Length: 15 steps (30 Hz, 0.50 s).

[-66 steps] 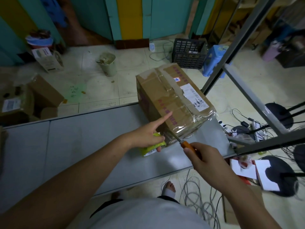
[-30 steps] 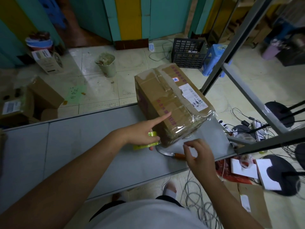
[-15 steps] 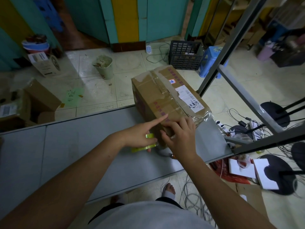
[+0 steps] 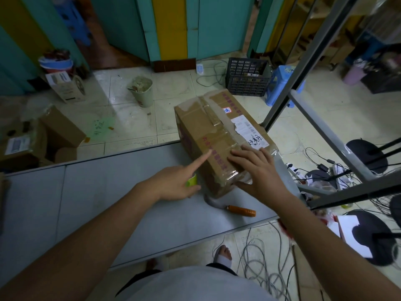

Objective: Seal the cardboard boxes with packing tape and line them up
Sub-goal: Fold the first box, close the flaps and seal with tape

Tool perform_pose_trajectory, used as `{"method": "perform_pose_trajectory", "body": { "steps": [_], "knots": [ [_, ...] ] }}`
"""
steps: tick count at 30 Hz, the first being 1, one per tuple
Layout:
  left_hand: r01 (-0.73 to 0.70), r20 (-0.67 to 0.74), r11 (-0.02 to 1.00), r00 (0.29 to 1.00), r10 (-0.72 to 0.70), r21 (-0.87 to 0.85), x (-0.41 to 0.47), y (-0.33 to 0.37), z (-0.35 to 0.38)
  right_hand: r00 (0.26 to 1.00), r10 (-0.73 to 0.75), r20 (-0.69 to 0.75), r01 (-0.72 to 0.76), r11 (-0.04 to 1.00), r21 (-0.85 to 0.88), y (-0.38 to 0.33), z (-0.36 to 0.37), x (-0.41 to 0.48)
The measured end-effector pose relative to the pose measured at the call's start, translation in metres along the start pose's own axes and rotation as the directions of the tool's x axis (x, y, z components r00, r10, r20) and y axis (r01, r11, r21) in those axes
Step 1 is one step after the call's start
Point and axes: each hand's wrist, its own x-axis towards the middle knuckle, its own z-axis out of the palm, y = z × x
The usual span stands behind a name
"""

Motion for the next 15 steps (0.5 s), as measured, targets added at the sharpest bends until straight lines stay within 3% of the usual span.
{"method": "perform_pose_trajectory", "body": {
  "steps": [3,6,11,15],
  "knots": [
    [0.065,-0.236,0.975,0.972,-0.013,0.213,-0.017,-0.025,0.023,1.0,0.015,-0.023,-0.015,1.0,0.002,0.003,0.001,0.001],
    [0.143,-0.307,0.938,0.951,-0.041,0.317,-0.035,-0.059,0.047,0.999,-0.004,-0.042,0.003,1.0,-0.014,0.002,0.004,0.0],
    [0.291,-0.232,0.918,0.945,-0.231,0.271,-0.048,-0.079,0.07,0.992,-0.022,-0.12,0.015,0.998,-0.062,-0.004,0.014,0.003],
    [0.304,-0.315,0.938,0.918,-0.242,0.165,-0.053,-0.074,0.067,0.982,0.012,-0.191,-0.023,0.998,-0.056,-0.025,0.028,0.009]
  ]
}}
